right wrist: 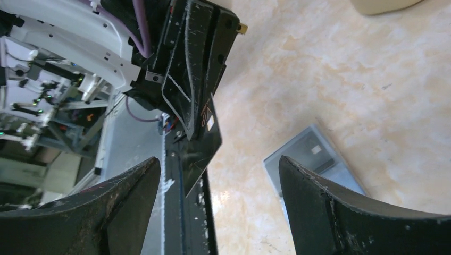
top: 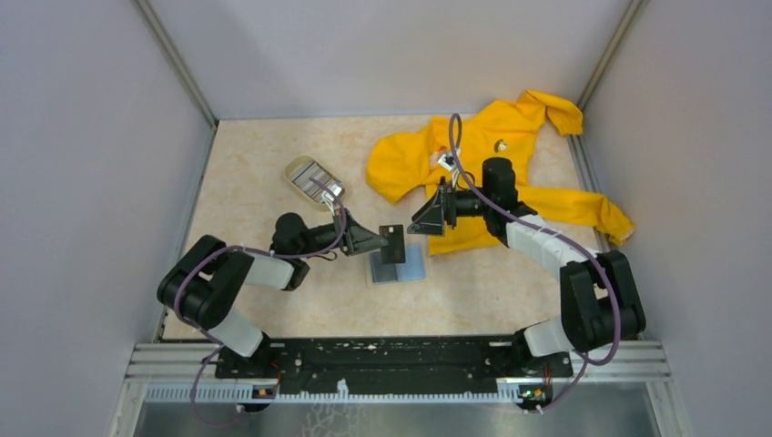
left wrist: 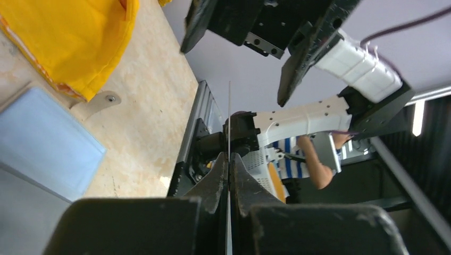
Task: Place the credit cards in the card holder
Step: Insert the credit card into the card holder.
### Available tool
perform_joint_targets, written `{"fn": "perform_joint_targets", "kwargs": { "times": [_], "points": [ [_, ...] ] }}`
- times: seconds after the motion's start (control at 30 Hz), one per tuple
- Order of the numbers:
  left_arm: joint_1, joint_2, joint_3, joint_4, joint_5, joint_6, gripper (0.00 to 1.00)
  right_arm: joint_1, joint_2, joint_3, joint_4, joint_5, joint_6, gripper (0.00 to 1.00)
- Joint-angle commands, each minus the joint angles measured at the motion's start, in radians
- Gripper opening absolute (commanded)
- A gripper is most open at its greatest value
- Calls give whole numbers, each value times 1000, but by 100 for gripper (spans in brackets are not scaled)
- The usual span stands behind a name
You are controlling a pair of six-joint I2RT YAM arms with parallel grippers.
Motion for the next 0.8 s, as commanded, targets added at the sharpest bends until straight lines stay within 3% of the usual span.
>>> {"fn": "perform_joint_targets", "kwargs": {
  "times": [0.0, 0.1, 0.17, 0.3, 0.43, 0.6, 0.67, 0.77],
  "points": [
    [-28, -69, -11, 21, -34, 215, 0, 47, 16, 5, 97, -51, 46, 79],
    [-38, -86, -9, 21, -24, 243, 0, 95, 36, 27, 44, -58, -1, 70],
    [-41, -90, -11, 23, -19, 256, 0, 114, 55, 37, 40, -77, -8, 57],
    [-43, -98, -29, 23, -14, 278, 3, 125, 75, 41, 85, -119, 26, 3],
    [-42, -152, -81, 20, -45, 354, 34, 125, 69, 38, 123, -160, 45, 0],
    [-43, -359, -227, 2, -185, 549, 79, 126, 50, 11, 231, -195, 113, 0],
    [-44, -423, -298, 75, -220, 575, 90, 125, 46, -6, 297, -191, 162, 0],
    [-63, -477, -346, 128, -253, 598, 95, 125, 46, -42, 427, -172, 264, 0]
  ]
}}
